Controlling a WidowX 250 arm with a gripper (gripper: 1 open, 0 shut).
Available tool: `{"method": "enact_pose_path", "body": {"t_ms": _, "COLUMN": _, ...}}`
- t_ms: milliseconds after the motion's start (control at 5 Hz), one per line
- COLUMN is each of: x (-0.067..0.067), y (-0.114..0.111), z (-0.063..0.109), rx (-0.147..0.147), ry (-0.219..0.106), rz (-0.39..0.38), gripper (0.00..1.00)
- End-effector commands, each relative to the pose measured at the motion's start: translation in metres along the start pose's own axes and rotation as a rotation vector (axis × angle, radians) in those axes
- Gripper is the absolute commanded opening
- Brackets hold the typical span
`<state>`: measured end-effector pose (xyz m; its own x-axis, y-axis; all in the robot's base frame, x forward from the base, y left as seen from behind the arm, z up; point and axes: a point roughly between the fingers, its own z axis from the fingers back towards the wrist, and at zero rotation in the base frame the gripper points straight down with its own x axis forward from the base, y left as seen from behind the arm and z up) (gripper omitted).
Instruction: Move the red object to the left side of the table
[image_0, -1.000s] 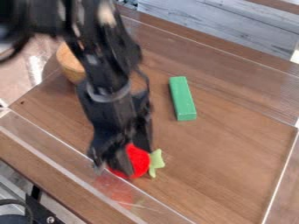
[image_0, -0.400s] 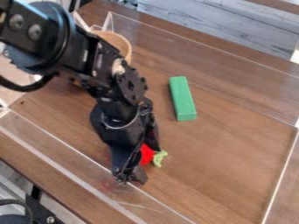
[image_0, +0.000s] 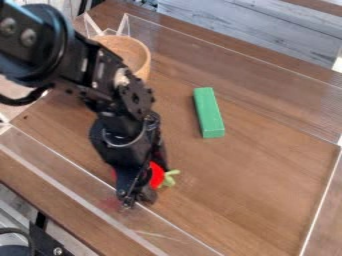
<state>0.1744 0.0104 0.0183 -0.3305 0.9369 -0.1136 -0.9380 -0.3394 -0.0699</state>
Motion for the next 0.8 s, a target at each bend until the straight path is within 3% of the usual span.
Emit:
{"method": "enact_pose_path", "body": {"t_ms": 0, "x": -0.008, "y": 0.001, "z": 0.003, "rx": 0.001, "ry": -0.004, "rz": -0.024, "gripper": 0.0}}
{"method": "enact_pose_path", "body": {"t_ms": 200, "x": -0.019, "y": 0.003, "z": 0.003, "rx": 0.017, "ry": -0.008, "rz": -0.063, "gripper": 0.0}}
{"method": "enact_pose_path", "body": {"t_ms": 600, "x": -0.024, "y": 0.003, "z": 0.001, "rx": 0.047, "ry": -0.022, "rz": -0.074, "gripper": 0.0}}
